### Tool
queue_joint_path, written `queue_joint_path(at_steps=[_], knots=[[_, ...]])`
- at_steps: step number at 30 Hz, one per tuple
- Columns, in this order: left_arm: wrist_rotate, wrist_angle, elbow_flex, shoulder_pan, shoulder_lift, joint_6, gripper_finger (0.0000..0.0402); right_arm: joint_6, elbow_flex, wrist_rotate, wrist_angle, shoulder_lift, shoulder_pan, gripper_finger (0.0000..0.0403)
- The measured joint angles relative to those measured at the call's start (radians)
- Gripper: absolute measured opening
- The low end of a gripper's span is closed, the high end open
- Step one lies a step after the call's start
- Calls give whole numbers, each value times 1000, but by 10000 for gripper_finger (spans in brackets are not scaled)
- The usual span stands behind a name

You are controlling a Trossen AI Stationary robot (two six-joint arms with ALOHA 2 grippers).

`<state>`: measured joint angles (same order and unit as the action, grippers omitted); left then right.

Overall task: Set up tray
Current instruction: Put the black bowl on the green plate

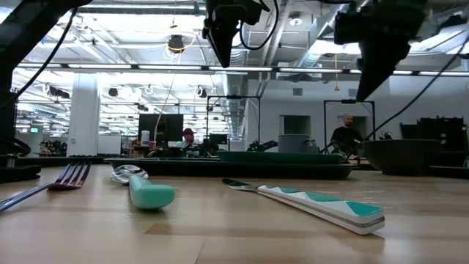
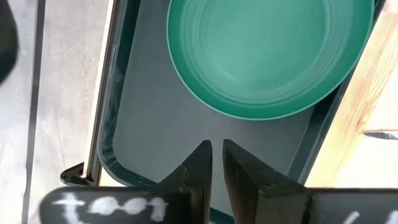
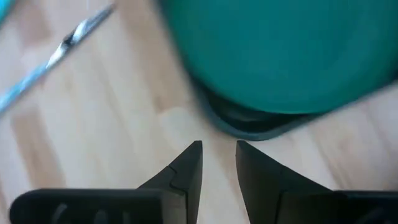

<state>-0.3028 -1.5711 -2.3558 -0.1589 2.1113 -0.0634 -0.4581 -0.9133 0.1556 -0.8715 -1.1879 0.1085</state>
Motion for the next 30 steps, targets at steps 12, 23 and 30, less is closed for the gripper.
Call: queue_joint_path(at_steps=[12, 23, 30], knots=[[0, 0, 0, -4, 0, -10, 30, -141, 6, 142, -274, 100, -343, 90], [3, 0, 0, -16, 0, -10, 30, -42, 6, 77, -183, -58, -530, 90], [5, 0, 0, -16, 0, -10, 30, -11, 6, 93, -141, -169, -602, 90]])
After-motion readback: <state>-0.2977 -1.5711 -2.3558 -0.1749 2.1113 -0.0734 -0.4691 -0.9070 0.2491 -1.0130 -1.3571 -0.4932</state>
